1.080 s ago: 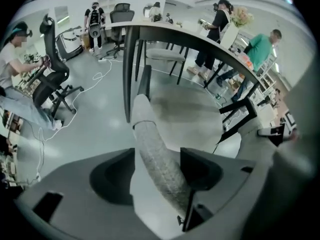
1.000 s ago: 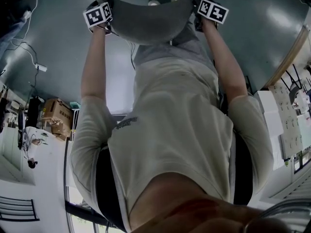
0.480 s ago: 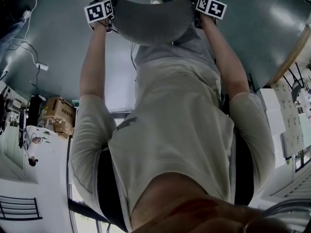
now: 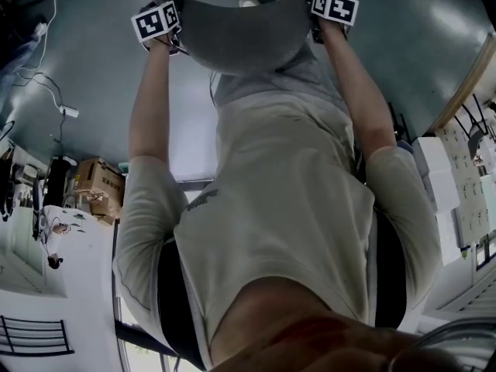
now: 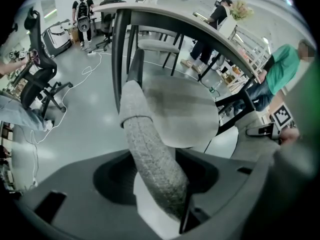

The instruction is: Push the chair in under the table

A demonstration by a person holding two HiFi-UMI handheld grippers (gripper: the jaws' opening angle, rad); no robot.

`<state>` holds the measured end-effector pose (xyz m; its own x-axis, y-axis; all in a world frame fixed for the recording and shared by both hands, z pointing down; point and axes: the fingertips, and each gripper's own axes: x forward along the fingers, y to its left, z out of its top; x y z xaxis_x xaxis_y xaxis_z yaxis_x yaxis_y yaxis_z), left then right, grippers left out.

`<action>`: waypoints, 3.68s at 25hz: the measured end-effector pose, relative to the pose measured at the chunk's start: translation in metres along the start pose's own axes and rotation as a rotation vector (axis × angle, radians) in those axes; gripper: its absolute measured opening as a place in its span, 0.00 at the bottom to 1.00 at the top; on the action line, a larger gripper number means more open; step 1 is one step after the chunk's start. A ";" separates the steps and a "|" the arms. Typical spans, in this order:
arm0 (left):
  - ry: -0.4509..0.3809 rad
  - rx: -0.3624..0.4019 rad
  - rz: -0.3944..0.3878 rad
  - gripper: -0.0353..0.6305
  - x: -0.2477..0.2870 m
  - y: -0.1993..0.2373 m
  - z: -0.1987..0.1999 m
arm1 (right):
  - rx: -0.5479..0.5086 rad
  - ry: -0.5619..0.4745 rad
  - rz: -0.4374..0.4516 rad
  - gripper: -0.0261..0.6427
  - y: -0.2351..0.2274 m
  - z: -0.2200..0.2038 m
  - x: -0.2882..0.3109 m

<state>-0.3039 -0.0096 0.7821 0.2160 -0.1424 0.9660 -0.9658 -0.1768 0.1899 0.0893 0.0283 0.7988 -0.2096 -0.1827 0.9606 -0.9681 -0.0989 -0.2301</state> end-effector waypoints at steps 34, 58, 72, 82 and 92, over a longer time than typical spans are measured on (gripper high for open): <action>-0.123 -0.089 0.080 0.30 -0.004 0.014 0.118 | -0.010 -0.098 -0.033 0.29 -0.001 0.129 0.001; -0.139 -0.078 0.076 0.30 0.012 0.011 0.237 | -0.023 -0.124 -0.035 0.30 -0.010 0.246 0.011; -0.140 -0.043 0.068 0.32 0.016 0.010 0.247 | -0.018 -0.137 -0.018 0.32 -0.008 0.246 0.013; -0.137 -0.058 0.037 0.37 0.017 0.004 0.241 | -0.035 -0.089 -0.014 0.40 -0.011 0.239 0.016; -0.141 -0.032 0.104 0.40 -0.004 0.000 0.238 | -0.017 -0.084 -0.014 0.41 -0.013 0.236 -0.001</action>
<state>-0.2705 -0.2411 0.7362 0.1302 -0.2943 0.9468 -0.9876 -0.1227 0.0977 0.1339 -0.2011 0.7643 -0.1848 -0.2630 0.9469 -0.9731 -0.0857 -0.2137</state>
